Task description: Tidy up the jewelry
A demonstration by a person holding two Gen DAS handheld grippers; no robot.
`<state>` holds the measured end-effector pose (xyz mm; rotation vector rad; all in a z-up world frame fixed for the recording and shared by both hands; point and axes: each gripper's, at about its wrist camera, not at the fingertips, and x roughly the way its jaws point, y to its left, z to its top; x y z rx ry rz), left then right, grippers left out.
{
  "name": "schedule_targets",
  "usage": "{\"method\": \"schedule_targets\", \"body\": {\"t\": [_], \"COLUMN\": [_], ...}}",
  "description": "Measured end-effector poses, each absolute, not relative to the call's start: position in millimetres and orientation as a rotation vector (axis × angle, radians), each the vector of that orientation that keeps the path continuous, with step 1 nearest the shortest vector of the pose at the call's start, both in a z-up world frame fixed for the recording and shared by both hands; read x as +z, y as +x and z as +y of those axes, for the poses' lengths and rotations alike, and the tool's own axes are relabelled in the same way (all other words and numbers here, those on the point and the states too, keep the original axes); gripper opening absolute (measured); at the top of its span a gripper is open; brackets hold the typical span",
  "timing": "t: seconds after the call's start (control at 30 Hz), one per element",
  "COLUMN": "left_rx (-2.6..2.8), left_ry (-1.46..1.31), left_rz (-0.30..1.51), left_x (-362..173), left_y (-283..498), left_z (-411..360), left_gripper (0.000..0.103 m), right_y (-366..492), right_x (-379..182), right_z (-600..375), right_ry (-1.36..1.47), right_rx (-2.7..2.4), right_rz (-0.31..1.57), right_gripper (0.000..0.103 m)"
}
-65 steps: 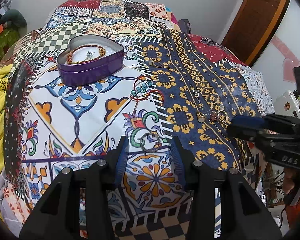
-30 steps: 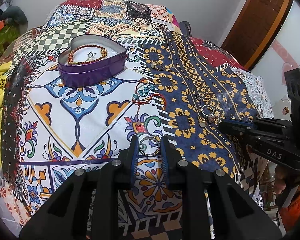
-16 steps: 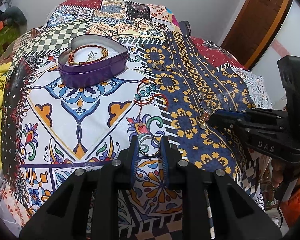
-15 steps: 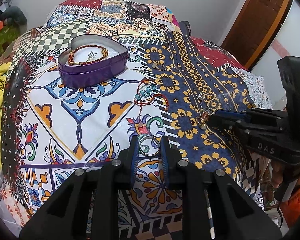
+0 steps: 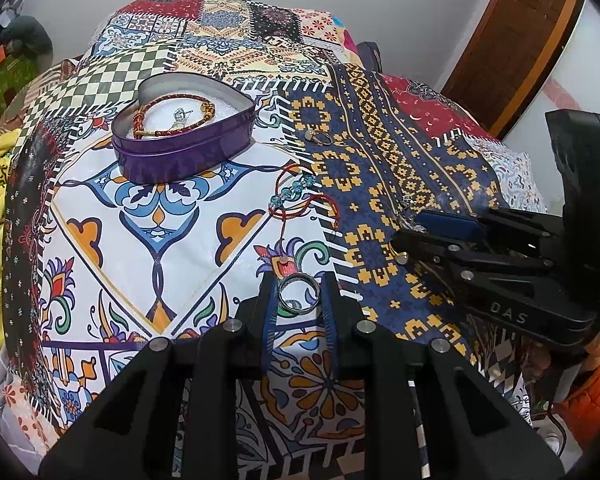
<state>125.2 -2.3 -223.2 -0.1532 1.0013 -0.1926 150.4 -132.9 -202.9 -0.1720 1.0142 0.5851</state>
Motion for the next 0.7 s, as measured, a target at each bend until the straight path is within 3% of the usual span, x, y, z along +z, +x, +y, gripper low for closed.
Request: {"method": "schedule_targets", "body": {"t": [0.17, 0.2, 0.7], "left_rx": [-0.185, -0.182, -0.133], "left_ry": [-0.154, -0.156, -0.169], "left_rz": [1.002, 1.003, 0.9], "left_x": [-222.6, -222.1, -183.7], "left_y": [127.5, 128.0, 123.8], "left_z": [0.2, 1.1, 21.3], "left_gripper": [0.02, 0.02, 0.02], "right_y": [147.9, 146.4, 146.2], "right_x": [-200.8, -199.2, -155.8], "right_z": [-135.3, -135.9, -130.5], "right_ry": [-0.156, -0.155, -0.12], "right_rx": [0.587, 0.589, 0.621], "right_rz": [1.016, 1.015, 0.91], "right_gripper": [0.017, 0.013, 0.013]}}
